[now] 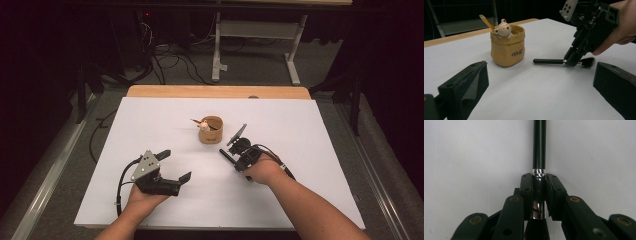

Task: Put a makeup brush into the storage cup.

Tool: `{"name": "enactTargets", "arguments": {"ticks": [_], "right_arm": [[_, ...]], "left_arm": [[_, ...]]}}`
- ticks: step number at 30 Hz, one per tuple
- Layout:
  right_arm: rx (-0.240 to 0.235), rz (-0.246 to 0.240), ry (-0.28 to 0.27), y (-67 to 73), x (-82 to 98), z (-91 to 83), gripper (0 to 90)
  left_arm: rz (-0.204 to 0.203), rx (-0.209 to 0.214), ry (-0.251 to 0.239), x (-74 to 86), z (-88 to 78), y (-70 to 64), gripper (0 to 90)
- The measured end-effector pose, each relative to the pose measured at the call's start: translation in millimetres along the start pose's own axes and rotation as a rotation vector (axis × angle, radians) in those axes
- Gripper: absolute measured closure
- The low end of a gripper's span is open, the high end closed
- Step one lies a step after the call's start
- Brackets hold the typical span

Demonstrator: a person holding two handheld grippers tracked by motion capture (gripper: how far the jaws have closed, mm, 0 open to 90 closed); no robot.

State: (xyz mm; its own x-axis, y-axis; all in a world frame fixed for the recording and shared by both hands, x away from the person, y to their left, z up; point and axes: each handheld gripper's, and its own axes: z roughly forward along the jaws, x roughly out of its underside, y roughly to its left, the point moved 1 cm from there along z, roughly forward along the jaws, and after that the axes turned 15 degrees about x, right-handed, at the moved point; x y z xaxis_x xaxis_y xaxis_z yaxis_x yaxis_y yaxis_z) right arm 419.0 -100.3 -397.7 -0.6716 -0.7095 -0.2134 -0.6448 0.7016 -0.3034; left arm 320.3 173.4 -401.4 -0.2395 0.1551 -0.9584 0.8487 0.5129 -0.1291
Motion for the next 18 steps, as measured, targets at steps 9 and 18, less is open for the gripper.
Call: {"name": "enactTargets", "arguments": {"ticks": [9, 18], "right_arm": [[-0.002, -0.014, -0.023, -5.8, 10.9, -12.2, 79.2], [-0.013, -0.036, -0.041, -6.0, 19.6, -24.2, 79.2]], "left_arm": [[-0.032, -0.036, -0.016, -26.5, 13.3, 12.4, 1.2], [0.024, -0.059, -0.012, -36.6, 41.5, 12.7, 1.3]]}}
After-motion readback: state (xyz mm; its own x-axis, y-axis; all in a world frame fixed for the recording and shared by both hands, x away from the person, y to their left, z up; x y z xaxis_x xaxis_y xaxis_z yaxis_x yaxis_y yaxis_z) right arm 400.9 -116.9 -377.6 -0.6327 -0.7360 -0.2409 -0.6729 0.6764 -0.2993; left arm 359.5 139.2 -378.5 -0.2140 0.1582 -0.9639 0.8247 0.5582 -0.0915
